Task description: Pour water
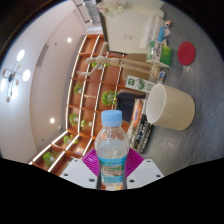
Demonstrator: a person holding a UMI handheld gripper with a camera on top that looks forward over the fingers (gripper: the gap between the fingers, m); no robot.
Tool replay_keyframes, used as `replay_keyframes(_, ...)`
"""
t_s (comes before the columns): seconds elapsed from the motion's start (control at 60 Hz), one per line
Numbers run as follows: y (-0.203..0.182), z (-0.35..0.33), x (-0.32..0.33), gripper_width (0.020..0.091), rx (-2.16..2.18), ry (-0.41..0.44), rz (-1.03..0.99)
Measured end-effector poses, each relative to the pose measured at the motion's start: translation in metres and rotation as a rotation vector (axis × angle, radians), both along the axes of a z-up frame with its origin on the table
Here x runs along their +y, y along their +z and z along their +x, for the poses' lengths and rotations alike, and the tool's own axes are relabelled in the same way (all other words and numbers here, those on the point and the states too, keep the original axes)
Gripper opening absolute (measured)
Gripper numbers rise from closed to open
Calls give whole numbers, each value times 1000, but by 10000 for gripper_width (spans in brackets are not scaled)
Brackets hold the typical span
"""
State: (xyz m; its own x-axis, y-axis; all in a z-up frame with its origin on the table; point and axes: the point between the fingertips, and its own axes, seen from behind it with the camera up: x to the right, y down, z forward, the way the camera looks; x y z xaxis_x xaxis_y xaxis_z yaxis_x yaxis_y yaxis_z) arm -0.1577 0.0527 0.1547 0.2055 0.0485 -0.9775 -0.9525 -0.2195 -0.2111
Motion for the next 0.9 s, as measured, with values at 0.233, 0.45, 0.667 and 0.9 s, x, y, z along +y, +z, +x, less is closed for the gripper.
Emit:
replay_keyframes(0.233,16,37,25,287,524,-75,8)
replay_keyframes(0.45,22,50,26,286,747,-95,-3)
replay_keyframes(0.667,24,49,24,288,780,-79,-11)
replay_keyframes(0.9,42,29,17,308,232,-31,-26)
